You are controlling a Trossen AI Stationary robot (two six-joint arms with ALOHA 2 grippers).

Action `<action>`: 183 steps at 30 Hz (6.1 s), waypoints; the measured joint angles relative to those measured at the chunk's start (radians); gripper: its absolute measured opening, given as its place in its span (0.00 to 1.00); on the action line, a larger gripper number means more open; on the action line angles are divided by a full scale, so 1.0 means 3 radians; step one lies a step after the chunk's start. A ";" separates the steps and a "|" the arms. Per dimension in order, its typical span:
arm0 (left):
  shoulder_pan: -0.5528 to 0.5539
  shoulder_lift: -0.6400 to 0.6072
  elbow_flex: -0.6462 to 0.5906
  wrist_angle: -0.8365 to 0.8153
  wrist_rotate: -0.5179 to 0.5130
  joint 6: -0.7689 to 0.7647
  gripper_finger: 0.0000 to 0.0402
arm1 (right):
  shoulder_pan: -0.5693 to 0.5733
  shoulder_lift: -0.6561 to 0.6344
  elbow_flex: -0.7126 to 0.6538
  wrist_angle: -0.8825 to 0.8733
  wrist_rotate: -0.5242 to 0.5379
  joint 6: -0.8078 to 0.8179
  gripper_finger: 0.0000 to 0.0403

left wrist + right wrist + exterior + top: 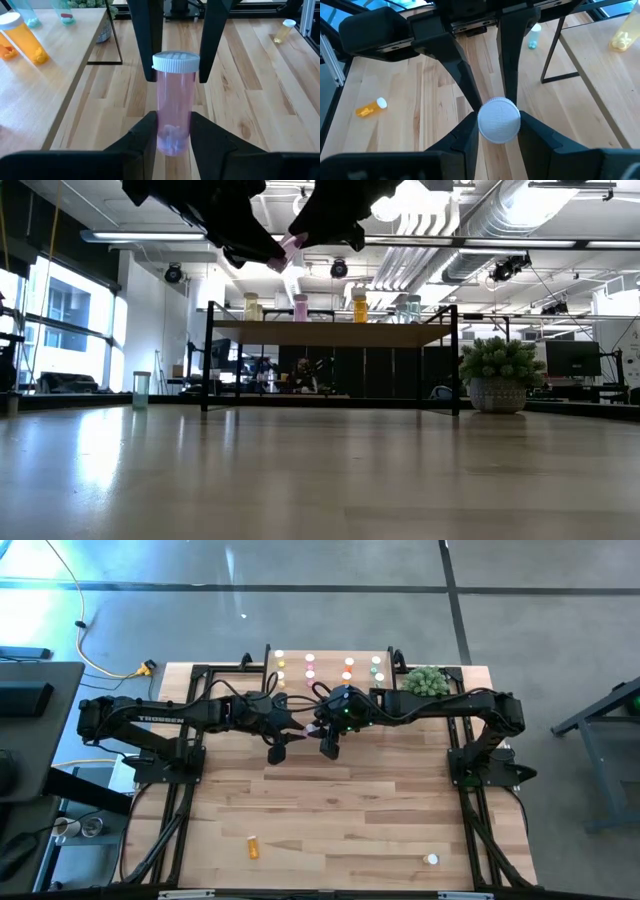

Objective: Pick and place medicine bottles onto shelf by color
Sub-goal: Put the pink pill bottle on the shelf aligned with the other pink pill bottles

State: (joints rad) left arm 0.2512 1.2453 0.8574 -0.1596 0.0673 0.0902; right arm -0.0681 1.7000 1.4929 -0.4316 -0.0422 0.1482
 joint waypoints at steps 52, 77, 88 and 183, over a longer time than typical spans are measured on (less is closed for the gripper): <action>-0.0011 0.0000 0.0001 0.1026 -0.1085 -0.0407 0.24 | -0.0364 -0.0404 -0.0004 0.0514 0.0265 -0.0785 0.51; -0.0011 0.0001 0.0000 0.1228 -0.1134 0.0062 0.24 | -0.0364 -0.0401 -0.0004 0.0558 0.0226 -0.0570 0.40; -0.0011 0.0001 -0.0001 0.1231 -0.1136 0.0033 0.24 | -0.0362 -0.0399 -0.0004 0.0558 0.0224 -0.0492 0.28; -0.0007 -0.0474 0.0000 0.0140 -0.1741 -0.0202 0.53 | -0.0861 0.0431 -0.0009 0.0650 0.0174 -0.0500 0.27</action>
State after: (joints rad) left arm 0.2492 1.1030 0.8574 -0.1177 -0.4549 0.0296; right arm -0.3264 1.8294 1.4902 -0.2366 0.0101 -0.0017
